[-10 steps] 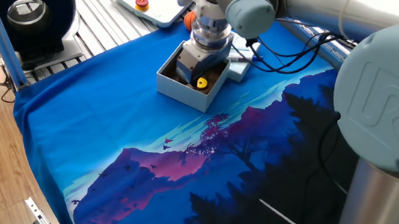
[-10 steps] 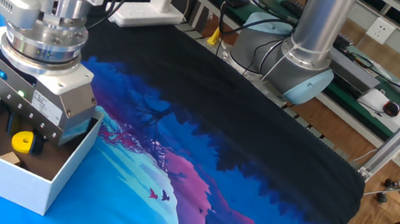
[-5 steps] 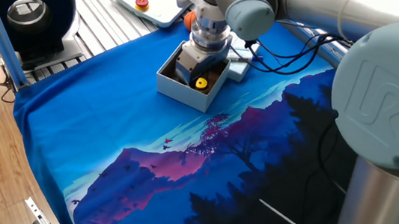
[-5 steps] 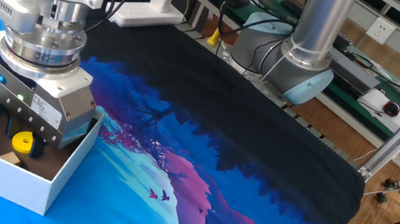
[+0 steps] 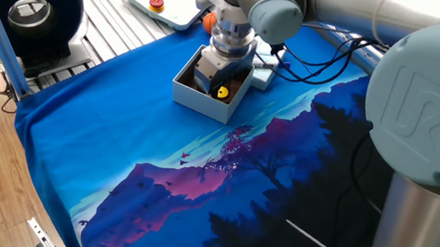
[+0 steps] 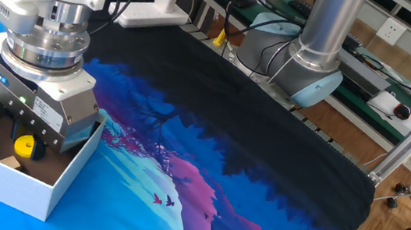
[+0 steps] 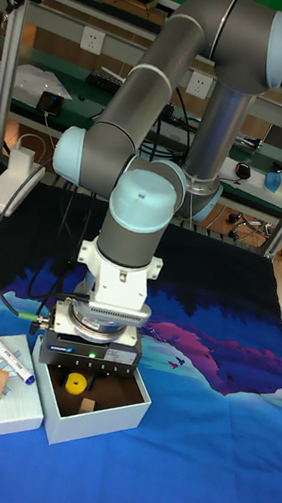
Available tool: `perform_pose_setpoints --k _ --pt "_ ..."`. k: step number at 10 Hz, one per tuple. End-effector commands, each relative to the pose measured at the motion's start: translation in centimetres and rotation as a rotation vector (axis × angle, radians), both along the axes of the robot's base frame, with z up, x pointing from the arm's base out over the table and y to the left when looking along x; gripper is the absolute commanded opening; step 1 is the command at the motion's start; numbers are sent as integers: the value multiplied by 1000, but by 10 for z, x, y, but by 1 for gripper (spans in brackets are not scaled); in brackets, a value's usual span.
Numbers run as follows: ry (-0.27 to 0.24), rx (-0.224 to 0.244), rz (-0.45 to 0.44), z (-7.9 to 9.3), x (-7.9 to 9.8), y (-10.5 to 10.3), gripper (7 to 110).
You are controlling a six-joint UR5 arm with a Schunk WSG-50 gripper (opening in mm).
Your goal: Take everything out of the gift box
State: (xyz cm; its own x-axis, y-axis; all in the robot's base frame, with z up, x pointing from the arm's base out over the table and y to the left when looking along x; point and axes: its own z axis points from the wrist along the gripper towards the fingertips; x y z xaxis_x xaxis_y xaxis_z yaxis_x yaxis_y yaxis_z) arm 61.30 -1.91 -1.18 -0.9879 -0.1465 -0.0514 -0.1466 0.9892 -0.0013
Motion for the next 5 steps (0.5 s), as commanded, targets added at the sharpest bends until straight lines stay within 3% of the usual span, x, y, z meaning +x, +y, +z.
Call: perform_pose_setpoints --k 1,4,5 --pt "7 5 -30 3 -2 0 7" --pt "24 8 -37 19 -6 2 7" --pt "36 25 -34 39 -8 10 7"
